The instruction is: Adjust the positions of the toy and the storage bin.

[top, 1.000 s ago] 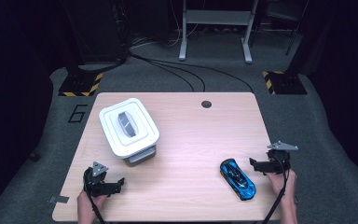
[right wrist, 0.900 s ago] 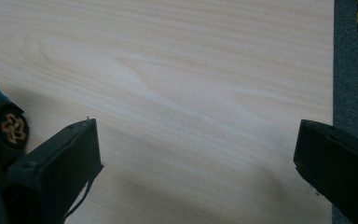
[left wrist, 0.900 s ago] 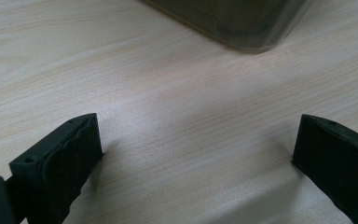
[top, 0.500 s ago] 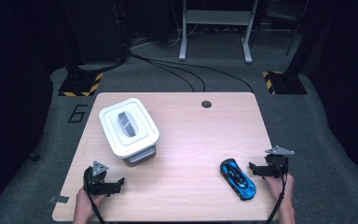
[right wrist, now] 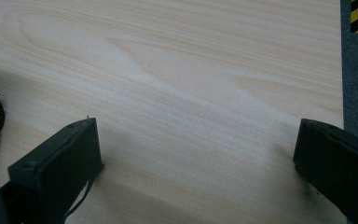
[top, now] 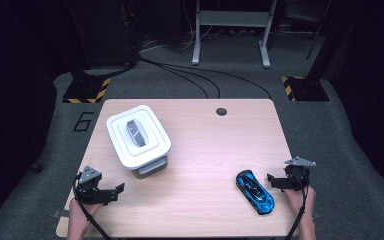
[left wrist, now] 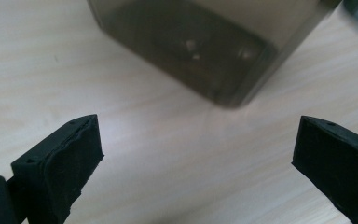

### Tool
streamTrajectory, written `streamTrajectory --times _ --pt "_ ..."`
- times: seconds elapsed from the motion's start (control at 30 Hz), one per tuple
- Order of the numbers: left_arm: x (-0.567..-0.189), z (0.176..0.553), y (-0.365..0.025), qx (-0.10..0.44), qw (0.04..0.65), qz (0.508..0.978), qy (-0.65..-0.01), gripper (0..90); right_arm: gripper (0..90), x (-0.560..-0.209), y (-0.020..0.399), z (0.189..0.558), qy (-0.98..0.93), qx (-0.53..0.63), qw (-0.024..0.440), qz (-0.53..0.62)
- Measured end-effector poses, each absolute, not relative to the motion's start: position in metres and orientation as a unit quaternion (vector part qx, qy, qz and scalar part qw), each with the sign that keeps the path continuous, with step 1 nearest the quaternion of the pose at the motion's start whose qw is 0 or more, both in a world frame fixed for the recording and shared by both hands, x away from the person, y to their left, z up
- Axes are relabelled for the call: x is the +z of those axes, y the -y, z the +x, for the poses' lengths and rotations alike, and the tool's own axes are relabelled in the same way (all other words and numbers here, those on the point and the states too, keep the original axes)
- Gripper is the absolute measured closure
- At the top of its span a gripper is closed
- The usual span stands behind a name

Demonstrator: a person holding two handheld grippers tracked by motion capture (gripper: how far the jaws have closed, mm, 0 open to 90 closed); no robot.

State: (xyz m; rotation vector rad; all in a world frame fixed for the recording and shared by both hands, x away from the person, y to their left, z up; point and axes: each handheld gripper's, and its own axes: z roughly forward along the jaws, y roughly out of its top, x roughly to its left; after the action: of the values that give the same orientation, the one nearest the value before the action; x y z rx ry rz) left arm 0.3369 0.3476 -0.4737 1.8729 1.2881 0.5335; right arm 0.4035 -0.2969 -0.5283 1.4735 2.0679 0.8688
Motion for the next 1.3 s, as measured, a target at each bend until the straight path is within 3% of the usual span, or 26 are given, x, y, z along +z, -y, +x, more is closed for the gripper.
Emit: streamTrajectory --times 0.5,0.8,0.97,1.3 --pt "-0.408 0.370 -0.324 0.234 0.412 0.755 -0.454 4.6 0.5 -0.528 0.297 0.403 -0.748 0.314 0.229 0.538" --pt "-0.394 0.401 -0.304 0.217 0.425 0.765 -0.432 15.5 0.8 -0.528 0.296 0.403 -0.741 0.318 0.230 0.545" --pt "-0.396 0.420 -0.295 0.205 0.425 0.765 -0.439 28.8 0.9 -0.528 0.296 0.403 -0.742 0.318 0.229 0.544" --pt "-0.405 0.433 -0.285 0.182 0.438 0.769 -0.429 42.1 1.2 -0.528 0.296 0.403 -0.741 0.318 0.230 0.545"
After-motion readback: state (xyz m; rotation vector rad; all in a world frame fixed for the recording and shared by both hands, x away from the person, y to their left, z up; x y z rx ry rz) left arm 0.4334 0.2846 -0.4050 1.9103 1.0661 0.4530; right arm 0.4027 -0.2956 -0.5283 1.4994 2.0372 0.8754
